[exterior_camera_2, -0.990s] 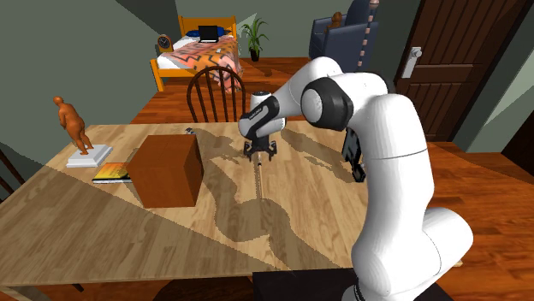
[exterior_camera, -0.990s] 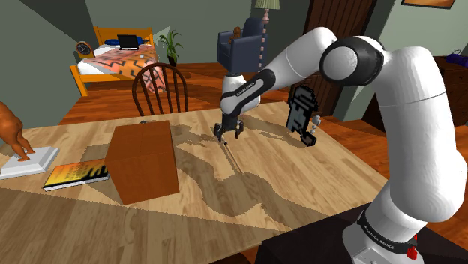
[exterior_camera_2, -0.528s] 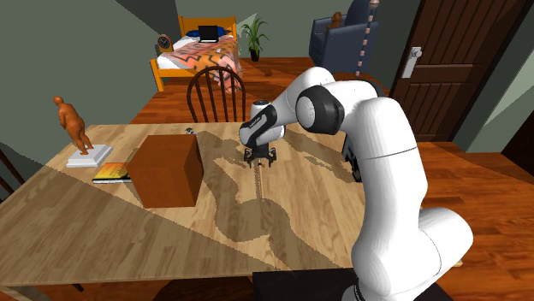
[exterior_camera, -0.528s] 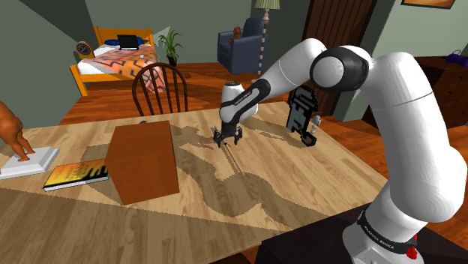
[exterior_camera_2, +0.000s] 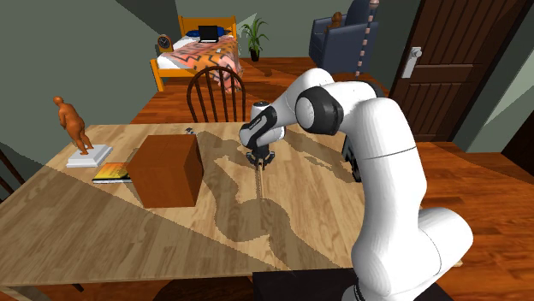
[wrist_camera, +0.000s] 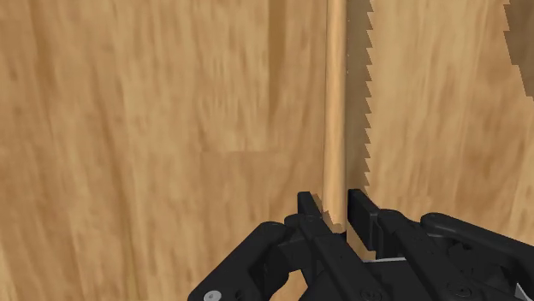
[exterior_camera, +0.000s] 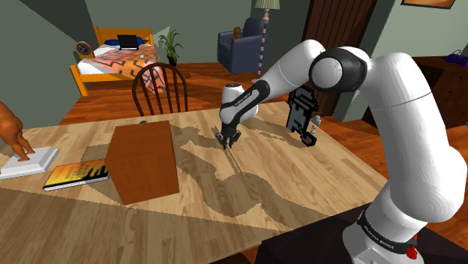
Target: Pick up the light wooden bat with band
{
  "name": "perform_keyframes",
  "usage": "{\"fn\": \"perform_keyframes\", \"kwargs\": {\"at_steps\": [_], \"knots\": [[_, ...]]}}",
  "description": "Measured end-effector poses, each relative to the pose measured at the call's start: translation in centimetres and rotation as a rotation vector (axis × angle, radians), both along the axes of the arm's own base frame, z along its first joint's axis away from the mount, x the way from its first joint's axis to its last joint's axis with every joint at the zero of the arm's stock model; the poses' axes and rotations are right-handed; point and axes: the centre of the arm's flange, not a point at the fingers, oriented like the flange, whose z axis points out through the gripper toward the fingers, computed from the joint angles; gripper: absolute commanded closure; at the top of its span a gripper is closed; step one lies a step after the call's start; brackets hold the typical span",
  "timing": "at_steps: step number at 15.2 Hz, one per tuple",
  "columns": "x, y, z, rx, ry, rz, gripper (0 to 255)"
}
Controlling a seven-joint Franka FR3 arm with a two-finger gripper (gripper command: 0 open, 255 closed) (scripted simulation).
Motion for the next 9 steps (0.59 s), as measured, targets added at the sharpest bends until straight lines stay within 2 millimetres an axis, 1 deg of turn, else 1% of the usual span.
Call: {"fn": "perform_keyframes", "kwargs": {"at_steps": [5, 9], "knots": [[0.0, 0.2, 0.1, 0.002, 0.003, 0.002, 255], [0.0, 0.2, 1.8, 0.002, 0.004, 0.003, 255]]}}
